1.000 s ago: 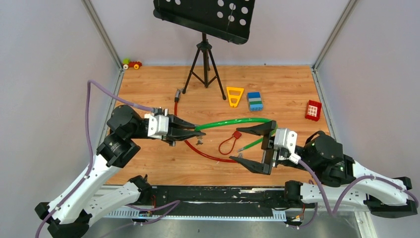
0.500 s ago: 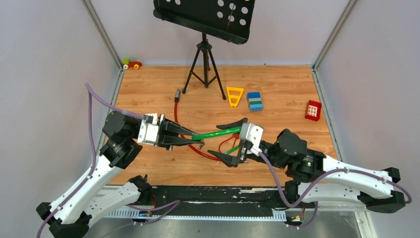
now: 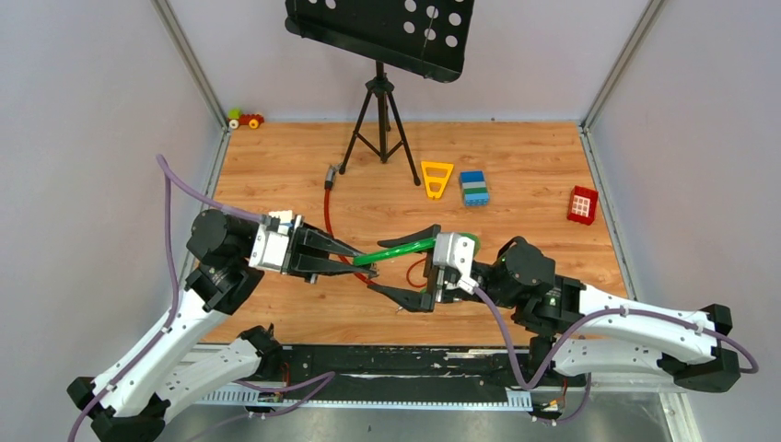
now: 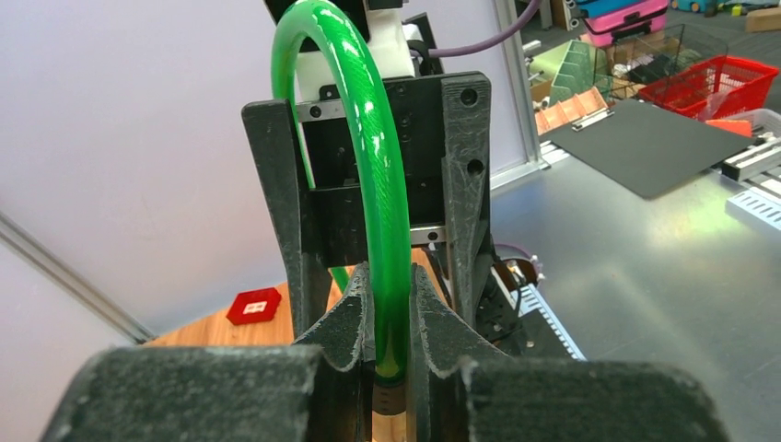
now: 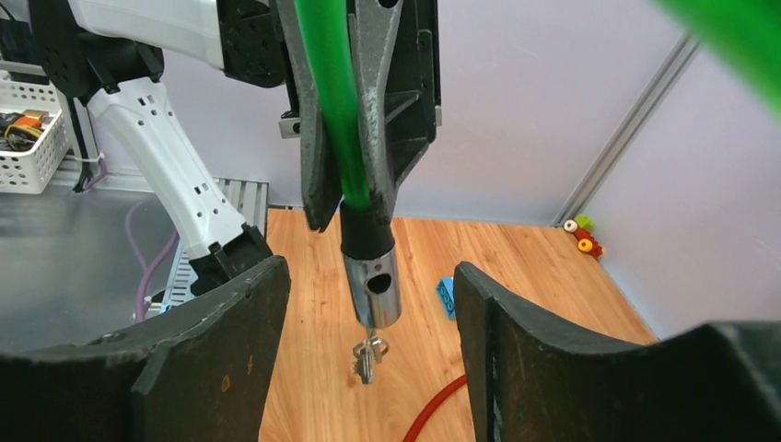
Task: Lock with the key
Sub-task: Lock the lock.
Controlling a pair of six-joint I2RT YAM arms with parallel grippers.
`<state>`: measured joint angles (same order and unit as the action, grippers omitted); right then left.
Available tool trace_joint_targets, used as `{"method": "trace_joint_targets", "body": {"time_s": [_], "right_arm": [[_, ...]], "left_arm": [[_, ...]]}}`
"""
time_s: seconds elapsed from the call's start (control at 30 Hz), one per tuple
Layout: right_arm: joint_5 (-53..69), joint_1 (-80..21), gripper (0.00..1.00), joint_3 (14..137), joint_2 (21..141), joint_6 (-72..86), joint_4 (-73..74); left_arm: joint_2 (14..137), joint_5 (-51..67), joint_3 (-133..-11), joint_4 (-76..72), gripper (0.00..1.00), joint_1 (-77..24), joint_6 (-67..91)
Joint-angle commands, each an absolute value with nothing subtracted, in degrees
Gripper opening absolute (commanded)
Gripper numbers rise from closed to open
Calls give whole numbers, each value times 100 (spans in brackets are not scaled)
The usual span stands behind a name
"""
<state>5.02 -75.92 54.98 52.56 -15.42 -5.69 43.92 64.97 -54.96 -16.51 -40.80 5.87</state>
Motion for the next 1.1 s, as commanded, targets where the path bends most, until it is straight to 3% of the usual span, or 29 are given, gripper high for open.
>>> {"method": "trace_joint_targets", "body": {"time_s": [0.0,0.93,1.07], "right_arm": [[292,-7493,64,5484,5628,-1333,-502],[427,-7231,50,5224,6134,-1389,-308],[414,-7231,42,5229,6174,-1419,-325]], "left_arm": [[4327,6750,-5563,-2409,0,-4148,734],[4099,6090,-5531,-2122,0,-4148,327],[4070,5934,-5453,-2303,0,-4147,431]]}}
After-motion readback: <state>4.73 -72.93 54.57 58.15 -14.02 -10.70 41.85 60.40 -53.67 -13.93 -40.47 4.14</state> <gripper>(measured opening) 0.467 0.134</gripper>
